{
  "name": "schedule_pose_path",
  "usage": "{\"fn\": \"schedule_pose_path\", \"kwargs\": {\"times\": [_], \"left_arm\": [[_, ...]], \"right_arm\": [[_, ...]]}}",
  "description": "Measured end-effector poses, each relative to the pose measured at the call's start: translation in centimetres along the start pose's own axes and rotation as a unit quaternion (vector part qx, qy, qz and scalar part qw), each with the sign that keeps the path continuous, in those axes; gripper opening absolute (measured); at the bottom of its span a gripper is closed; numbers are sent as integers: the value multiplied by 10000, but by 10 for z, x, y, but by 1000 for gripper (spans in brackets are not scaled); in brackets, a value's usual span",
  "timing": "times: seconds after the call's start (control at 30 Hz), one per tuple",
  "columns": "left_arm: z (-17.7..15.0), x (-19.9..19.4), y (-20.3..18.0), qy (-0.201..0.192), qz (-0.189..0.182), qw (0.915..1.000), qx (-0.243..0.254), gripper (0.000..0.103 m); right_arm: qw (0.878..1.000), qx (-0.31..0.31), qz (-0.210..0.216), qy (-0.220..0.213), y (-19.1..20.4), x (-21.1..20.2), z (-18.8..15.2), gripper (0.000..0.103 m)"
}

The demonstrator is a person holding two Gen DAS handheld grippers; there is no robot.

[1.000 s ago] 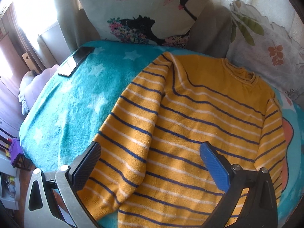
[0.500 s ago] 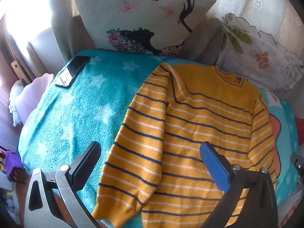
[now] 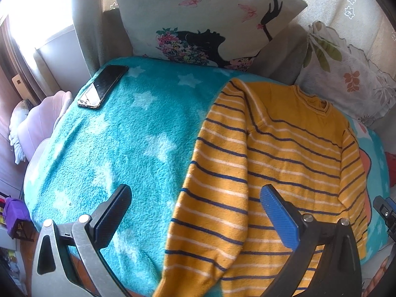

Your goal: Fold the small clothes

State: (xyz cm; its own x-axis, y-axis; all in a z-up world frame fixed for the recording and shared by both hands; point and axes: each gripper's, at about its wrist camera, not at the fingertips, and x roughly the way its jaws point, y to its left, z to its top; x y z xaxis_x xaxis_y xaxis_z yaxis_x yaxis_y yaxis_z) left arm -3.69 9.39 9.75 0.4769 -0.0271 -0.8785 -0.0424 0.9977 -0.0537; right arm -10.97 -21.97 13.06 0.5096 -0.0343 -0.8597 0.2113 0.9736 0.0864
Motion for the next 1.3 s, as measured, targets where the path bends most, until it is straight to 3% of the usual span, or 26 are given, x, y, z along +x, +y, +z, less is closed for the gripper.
{"fn": "schedule_pose_path", "kwargs": {"times": [0.13, 0.23, 0.3, 0.37, 0.43, 0.5, 0.63, 0.77, 0.87, 1.0, 1.2, 1.27, 1.3], "left_arm": [[-7, 33, 11, 187, 36, 9996, 201, 103], [-15, 71, 19, 581, -44, 9975, 408, 102], [-21, 93, 21, 929, -360, 9941, 426, 91], [-23, 89, 12, 619, -293, 9950, 724, 86], [-22, 86, 3, 583, -359, 9935, 904, 64], [-17, 78, 0, 629, -237, 9930, 968, 4], [-4, 68, 32, 680, 73, 9966, 456, 4], [4, 63, 89, 566, 869, 9945, -137, 4], [7, 55, 114, 540, 721, 9948, -472, 8], [2, 22, 109, 250, 675, 9957, -581, 21], [-18, -19, 68, -5, 606, 9957, -697, 28], [-19, -31, 52, -76, 600, 9956, -719, 28], [-20, -34, 45, -137, 582, 9957, -715, 29]], "right_arm": [[9999, 38, -61, 119, 7, 8, -3, 96], [9997, 98, -143, 198, 8, 12, -6, 96], [9994, 122, -211, 229, 8, 13, -8, 96], [9992, 137, -276, 252, 8, 13, -11, 96], [9989, 134, -348, 269, 9, 13, -12, 96], [9986, 112, -441, 287, 9, 12, -13, 96], [9967, 50, -803, 119, -6, -3, -10, 95], [9910, 414, -1275, -6, -53, -20, -2, 95], [9860, 980, -1348, 23, -105, -20, -4, 96], [9849, 1354, -1011, 391, -154, 7, -16, 96], [9882, 1003, -417, 1078, -163, 59, -44, 96], [9897, 630, -318, 1245, -150, 69, -52, 87], [9924, 403, -169, 1146, -142, 65, -51, 73]]}}
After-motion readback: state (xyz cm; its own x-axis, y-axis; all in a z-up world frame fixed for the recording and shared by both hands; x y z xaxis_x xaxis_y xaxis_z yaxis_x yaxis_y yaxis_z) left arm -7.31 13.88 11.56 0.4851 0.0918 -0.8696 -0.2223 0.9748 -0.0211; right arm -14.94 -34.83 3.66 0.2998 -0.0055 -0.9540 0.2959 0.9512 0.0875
